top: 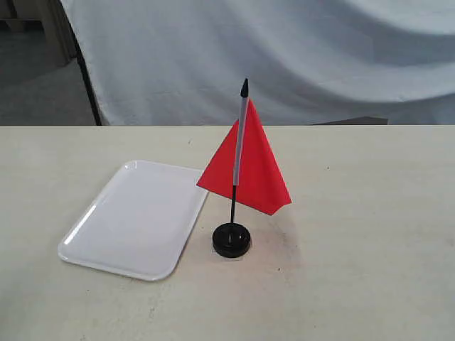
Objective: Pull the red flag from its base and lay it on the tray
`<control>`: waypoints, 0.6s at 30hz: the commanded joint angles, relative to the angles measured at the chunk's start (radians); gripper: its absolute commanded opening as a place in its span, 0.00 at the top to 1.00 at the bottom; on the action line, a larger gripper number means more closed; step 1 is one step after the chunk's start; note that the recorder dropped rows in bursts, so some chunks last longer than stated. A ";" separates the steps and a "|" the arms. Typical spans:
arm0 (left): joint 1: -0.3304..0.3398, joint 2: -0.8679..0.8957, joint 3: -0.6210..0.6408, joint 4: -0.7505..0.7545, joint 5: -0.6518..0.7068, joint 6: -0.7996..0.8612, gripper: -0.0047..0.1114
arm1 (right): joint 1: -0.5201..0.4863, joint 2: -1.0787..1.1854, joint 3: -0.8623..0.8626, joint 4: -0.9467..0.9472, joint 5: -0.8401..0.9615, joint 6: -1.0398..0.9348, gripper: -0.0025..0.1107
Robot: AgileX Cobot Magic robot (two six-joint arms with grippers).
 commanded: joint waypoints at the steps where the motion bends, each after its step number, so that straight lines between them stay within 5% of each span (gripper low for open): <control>1: 0.000 -0.002 0.002 -0.005 -0.007 0.005 0.96 | 0.002 -0.006 0.001 -0.007 -0.012 0.002 0.97; 8: 0.000 -0.002 0.002 -0.005 -0.007 0.005 0.96 | 0.002 -0.006 0.001 -0.007 -0.014 0.002 0.97; 18: 0.000 -0.002 0.002 -0.005 -0.007 0.005 0.96 | 0.002 -0.006 0.001 -0.007 -0.450 0.002 0.97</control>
